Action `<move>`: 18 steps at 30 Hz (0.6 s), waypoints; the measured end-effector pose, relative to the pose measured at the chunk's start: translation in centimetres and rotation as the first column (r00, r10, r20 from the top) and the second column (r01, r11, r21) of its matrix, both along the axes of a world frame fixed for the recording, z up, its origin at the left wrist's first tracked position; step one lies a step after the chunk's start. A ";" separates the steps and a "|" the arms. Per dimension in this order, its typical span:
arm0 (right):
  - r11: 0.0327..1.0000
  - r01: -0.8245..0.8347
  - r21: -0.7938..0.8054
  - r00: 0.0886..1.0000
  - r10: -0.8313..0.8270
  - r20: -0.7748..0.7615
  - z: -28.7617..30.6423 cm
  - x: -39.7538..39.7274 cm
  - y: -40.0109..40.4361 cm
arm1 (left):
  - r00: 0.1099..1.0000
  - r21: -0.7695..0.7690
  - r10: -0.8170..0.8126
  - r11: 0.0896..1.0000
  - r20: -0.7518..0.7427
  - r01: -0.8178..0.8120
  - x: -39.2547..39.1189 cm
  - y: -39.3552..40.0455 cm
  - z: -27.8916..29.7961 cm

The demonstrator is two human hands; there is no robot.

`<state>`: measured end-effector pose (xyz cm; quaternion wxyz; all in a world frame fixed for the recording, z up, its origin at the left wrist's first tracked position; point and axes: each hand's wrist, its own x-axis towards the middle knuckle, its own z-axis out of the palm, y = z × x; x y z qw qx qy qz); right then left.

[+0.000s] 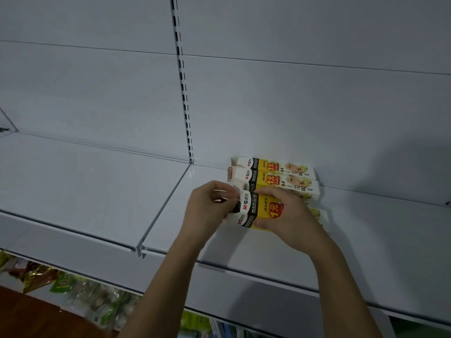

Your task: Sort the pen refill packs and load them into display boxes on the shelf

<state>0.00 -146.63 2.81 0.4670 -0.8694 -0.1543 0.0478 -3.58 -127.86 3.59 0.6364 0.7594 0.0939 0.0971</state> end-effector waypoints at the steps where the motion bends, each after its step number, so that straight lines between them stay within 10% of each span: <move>1: 1.000 -0.007 -0.014 1.000 0.007 0.001 0.0 0.0 0.2 | 1.000 0.025 -0.009 1.000 -0.008 0.009 0.1 -0.4 -0.3; 18: 0.972 -0.020 -0.235 0.999 0.026 0.021 -0.8 0.0 -0.6 | 0.979 0.067 -0.050 0.996 -0.200 0.065 1.0 -0.9 -2.2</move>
